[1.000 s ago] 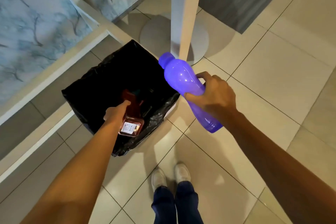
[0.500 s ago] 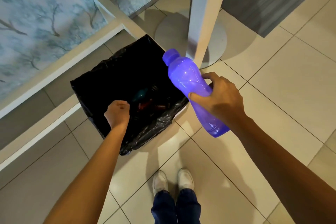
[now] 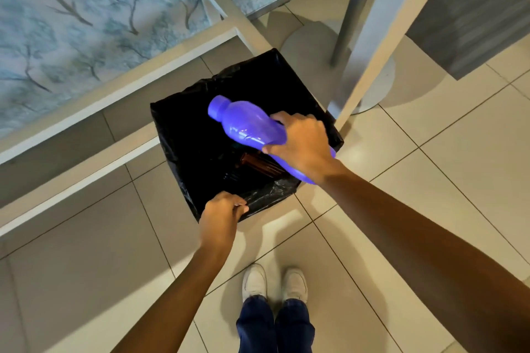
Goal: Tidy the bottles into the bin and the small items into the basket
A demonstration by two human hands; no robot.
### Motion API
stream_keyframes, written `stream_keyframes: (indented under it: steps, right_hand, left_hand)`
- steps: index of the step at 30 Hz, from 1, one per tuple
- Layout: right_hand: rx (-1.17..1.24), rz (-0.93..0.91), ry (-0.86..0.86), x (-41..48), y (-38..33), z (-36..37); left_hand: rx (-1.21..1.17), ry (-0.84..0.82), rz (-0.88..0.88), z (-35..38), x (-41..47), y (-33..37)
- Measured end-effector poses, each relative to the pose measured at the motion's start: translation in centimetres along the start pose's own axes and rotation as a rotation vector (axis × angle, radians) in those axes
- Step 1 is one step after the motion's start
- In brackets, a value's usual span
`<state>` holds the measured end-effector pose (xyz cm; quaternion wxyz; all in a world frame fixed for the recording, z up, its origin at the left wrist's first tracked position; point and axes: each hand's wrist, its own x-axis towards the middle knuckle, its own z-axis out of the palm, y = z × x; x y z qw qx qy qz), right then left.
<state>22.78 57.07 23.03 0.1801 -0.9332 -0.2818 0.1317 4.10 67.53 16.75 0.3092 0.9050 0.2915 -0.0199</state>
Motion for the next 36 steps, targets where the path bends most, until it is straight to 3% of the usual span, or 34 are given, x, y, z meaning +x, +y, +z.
stream_keyframes:
  steps: [5, 12, 16, 20, 24, 36]
  right_hand:
    - [-0.189, -0.059, -0.11, 4.8, -2.2, 4.7]
    - [-0.128, -0.158, 0.051, 5.5, -1.1, 8.2]
    - [-0.027, -0.22, 0.232, 2.1, -0.2, 7.6]
    - [0.066, -0.123, 0.327, -0.8, 1.0, 6.2]
    - [0.195, -0.089, 0.334, -3.0, 1.6, 4.8]
    - [0.259, -0.127, 0.369, -9.4, -0.7, -2.2]
  left_hand:
    - [0.191, -0.044, 0.032, 0.9, 0.4, -0.7]
    - [0.245, 0.003, 0.138, 1.7, 0.1, -2.5]
    - [0.252, -0.034, 0.115, 1.8, -0.8, -3.1]
    - [0.266, -0.032, 0.117, 1.6, -1.6, -2.9]
    - [0.244, -0.023, 0.09, 1.3, -2.4, -2.4]
    - [0.038, 0.123, 0.028, -4.3, -6.5, 3.3]
